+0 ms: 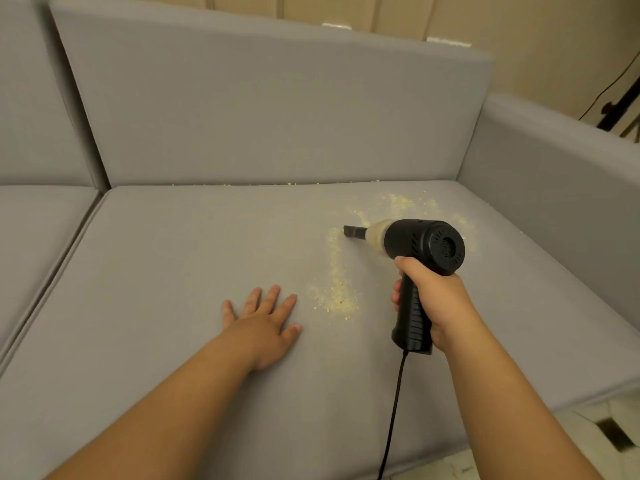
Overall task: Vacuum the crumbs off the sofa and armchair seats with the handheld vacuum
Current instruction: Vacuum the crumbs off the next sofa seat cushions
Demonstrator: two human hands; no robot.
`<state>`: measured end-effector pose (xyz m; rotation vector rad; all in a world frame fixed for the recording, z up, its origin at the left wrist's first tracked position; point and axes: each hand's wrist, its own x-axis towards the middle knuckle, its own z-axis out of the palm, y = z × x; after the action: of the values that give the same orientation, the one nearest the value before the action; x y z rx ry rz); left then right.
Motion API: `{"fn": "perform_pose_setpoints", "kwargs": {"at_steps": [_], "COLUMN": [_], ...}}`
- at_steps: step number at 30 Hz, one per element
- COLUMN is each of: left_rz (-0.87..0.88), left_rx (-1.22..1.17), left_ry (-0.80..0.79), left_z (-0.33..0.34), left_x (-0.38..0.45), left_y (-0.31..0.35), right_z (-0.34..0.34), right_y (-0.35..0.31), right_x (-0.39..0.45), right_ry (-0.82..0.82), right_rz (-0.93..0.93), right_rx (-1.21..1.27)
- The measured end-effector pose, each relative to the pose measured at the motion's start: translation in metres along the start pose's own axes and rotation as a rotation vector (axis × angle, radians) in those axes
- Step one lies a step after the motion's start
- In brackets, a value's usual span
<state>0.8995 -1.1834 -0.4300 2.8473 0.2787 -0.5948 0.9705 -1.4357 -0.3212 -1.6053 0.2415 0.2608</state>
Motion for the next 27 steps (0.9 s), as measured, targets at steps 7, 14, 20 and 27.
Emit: {"fn": "perform_pose_setpoints", "kwargs": {"at_steps": [7,14,20,27], "left_rz": [-0.002,0.003,0.004,-0.008], "left_rx": [0.001,-0.007,-0.003,-0.002], "left_ry": [0.0,0.006,0.004,-0.002], "left_z": [0.001,0.003,0.002,0.003], "left_x": [0.0,-0.002,0.001,0.003], "left_y": [0.001,0.001,0.002,0.001], "right_z": [0.013,0.018,0.037,0.048], "right_y": [0.005,0.002,0.003,-0.004], "right_x": [0.001,0.019,0.047,0.054], "right_ry": [-0.066,0.021,0.029,-0.064], "right_rz": [-0.026,-0.075,-0.109,-0.09], "right_rx": [-0.069,-0.122,-0.158,-0.147]}}
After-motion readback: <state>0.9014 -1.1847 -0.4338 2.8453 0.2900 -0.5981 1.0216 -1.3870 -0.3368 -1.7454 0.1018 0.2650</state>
